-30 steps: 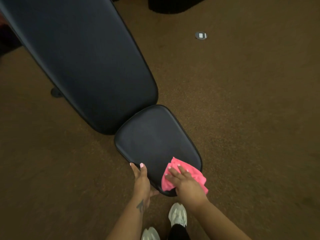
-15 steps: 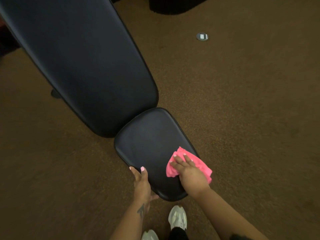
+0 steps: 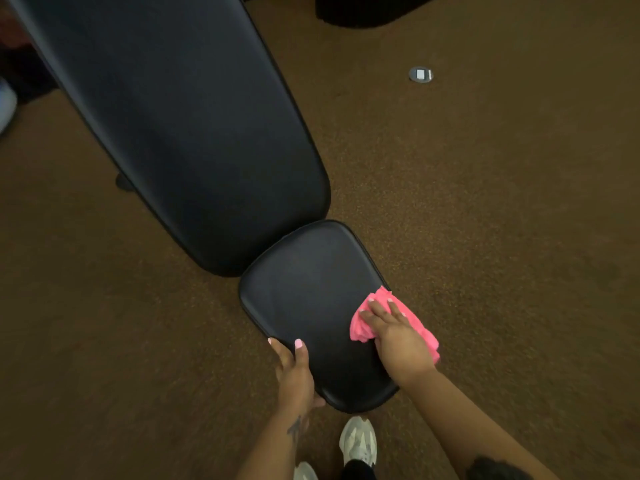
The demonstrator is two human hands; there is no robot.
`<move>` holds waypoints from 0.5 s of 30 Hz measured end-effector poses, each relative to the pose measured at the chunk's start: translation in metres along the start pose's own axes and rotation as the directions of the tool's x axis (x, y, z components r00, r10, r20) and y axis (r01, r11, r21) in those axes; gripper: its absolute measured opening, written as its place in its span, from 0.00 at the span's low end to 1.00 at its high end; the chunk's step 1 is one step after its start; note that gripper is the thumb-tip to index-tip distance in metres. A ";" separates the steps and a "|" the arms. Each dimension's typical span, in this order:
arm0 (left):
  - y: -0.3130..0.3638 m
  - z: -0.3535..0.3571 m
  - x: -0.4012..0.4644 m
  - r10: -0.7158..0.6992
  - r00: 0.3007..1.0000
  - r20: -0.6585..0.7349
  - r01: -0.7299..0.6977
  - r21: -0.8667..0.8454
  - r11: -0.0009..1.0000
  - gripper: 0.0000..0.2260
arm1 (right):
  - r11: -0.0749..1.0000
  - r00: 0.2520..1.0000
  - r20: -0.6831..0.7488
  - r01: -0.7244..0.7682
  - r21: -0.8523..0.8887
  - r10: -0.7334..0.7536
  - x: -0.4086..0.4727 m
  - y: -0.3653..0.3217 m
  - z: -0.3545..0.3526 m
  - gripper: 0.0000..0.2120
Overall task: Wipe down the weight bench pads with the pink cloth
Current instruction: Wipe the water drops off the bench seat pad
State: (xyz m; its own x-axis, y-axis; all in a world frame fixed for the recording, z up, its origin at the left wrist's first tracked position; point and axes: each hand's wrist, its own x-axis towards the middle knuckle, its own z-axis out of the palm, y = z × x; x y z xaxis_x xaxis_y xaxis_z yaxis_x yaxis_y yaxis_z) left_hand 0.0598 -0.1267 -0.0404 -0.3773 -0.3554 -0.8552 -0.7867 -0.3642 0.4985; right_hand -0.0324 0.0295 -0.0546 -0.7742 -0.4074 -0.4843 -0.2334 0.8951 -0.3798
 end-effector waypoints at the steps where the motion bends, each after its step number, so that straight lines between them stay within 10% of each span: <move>1: 0.000 0.000 0.000 0.002 1.000 0.000 -0.002 0.005 1.000 0.30 | 1.000 1.000 0.001 0.016 -0.004 -0.016 0.002 -0.003 0.002 0.30; 15: 0.005 0.008 0.004 -0.084 0.996 -0.040 0.083 -0.028 0.996 0.30 | 1.000 0.990 0.141 0.004 -0.015 -0.001 0.003 0.001 -0.004 0.33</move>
State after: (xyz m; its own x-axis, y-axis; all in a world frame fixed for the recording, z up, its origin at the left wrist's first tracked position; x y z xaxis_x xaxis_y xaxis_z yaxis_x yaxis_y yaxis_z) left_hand 0.0505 -0.1235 -0.0424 -0.2901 -0.3578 -0.8876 -0.8013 -0.4164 0.4297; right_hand -0.0371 0.0303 -0.0536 -0.6835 -0.4302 -0.5898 -0.2453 0.8963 -0.3695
